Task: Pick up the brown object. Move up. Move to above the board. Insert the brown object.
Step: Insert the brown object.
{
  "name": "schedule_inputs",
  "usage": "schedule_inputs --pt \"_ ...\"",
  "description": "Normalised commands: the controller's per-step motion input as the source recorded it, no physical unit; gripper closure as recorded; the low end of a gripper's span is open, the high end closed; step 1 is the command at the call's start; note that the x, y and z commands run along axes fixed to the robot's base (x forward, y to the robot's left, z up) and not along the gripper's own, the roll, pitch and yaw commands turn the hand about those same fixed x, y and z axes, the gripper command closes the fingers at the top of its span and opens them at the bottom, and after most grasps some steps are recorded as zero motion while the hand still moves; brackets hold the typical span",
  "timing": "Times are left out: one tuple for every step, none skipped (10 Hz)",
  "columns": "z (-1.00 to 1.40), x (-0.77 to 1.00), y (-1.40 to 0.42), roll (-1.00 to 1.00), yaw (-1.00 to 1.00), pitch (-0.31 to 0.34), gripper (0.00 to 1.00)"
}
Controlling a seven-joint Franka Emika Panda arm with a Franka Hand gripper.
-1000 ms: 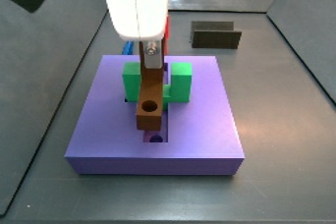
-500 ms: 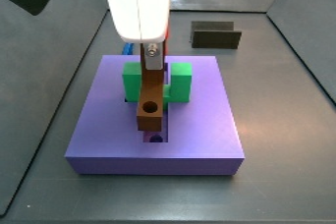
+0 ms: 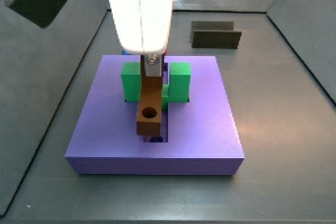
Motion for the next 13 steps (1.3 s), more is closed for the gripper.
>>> schedule_inputs --pt "-0.13 0.0 0.0 0.0 0.0 -0.004 1.0" --pt "-0.04 0.11 0.0 0.0 0.0 0.0 1.0" --pt "-0.04 0.14 0.0 0.0 0.0 0.0 1.0" --pt "-0.05 0.13 0.0 0.0 0.0 0.0 1.0" --pt "-0.07 0.13 0.0 0.0 0.0 0.0 1.0" --pt "-0.13 0.11 0.0 0.0 0.0 0.0 1.0" --pt "-0.23 0.05 0.0 0.0 0.0 -0.021 1.0" --pt "-0.24 0.01 0.0 0.0 0.0 -0.026 1.0" --pt "-0.21 0.01 0.0 0.0 0.0 -0.021 1.0" --pt "-0.21 0.0 0.0 0.0 0.0 -0.017 1.0" --pt "-0.2 0.01 0.0 0.0 0.0 -0.02 1.0" --pt "-0.2 0.0 0.0 0.0 0.0 -0.03 1.0" --pt "-0.09 0.11 -0.05 0.0 0.0 -0.019 1.0"
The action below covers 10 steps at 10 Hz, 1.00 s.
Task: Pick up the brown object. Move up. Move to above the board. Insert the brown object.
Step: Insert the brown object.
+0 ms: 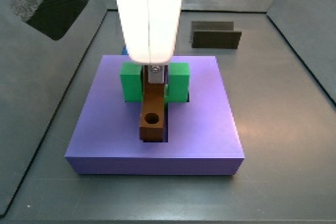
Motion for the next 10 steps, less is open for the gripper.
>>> schedule_inputs --pt "-0.13 0.15 -0.03 0.0 0.0 -0.021 1.0" --pt "-0.23 0.11 0.0 0.0 0.0 -0.034 1.0" --pt "-0.2 0.11 0.0 0.0 0.0 -0.03 1.0" --pt "-0.18 0.09 0.0 0.0 0.0 -0.03 1.0" --pt "-0.22 0.07 0.0 0.0 0.0 -0.036 1.0" --pt "-0.24 0.0 0.0 0.0 0.0 -0.053 1.0" --pt "-0.29 0.0 0.0 0.0 0.02 -0.08 1.0" --pt "-0.41 -0.01 0.0 0.0 0.03 -0.137 1.0" --pt "-0.49 -0.02 0.0 0.0 0.03 -0.171 1.0" --pt "-0.2 0.0 0.0 0.0 0.0 -0.001 1.0"
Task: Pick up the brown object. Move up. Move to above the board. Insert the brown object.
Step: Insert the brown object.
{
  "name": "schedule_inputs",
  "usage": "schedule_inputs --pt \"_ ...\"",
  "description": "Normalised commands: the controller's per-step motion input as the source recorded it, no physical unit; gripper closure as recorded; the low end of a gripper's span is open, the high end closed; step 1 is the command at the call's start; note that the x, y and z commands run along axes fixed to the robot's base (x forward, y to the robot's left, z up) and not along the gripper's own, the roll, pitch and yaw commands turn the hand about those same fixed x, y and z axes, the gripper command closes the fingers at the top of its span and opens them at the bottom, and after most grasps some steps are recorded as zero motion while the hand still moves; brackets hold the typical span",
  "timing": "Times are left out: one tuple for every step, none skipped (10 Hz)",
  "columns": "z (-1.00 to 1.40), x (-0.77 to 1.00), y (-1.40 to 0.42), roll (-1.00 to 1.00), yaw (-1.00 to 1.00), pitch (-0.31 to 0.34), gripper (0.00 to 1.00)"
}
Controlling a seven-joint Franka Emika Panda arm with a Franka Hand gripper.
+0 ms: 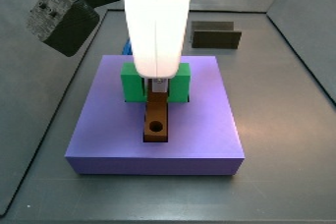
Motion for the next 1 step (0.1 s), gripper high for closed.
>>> schedule_inputs --pt "0.0 0.0 0.0 0.0 0.0 0.0 1.0"
